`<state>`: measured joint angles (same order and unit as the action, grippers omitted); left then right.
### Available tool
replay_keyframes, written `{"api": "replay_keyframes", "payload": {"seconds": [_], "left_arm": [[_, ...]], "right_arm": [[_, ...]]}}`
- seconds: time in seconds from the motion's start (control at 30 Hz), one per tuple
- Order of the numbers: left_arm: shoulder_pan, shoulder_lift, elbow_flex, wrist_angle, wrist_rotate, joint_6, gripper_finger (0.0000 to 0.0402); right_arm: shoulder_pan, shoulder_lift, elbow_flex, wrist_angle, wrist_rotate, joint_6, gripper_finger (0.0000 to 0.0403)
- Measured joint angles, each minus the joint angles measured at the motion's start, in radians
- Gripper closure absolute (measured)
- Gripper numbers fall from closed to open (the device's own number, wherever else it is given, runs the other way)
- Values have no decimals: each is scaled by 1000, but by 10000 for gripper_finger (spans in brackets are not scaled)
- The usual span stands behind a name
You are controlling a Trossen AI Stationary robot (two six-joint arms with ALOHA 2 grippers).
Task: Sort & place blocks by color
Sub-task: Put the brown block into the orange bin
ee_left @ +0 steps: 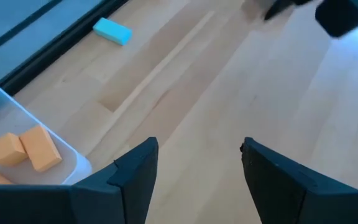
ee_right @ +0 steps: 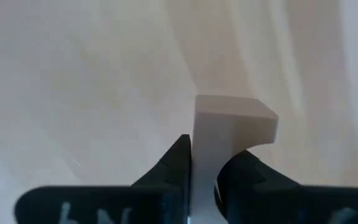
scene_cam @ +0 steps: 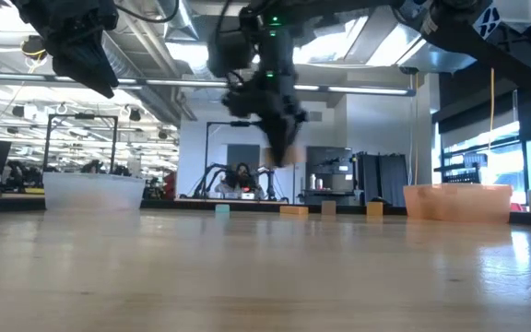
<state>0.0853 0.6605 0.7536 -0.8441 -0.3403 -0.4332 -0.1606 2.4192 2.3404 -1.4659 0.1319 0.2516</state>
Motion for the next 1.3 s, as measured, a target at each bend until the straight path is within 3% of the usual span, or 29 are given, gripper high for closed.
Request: {"api": "replay_keyframes", "payload": {"seconds": [0.1,0.57,0.7,1.0,1.3], "left_arm": [[0,0,0,0,-39,0,182],[9,55,0,128,-64,1,182],[40,102,0,201,-63,1,182],[141,235,0,381,-56,64,182],[266,376,0,625,122,128,182]], "right_arm": [[-23,-9,5,-124,72,33,351],[-189,-208,-77,-102,90,-75,351],[-259,-323,-208,-102,117,-74,351],[-455,-600,-648,-41,163,-1,351],[-628,-639,-919,15,139,53,351]]}}
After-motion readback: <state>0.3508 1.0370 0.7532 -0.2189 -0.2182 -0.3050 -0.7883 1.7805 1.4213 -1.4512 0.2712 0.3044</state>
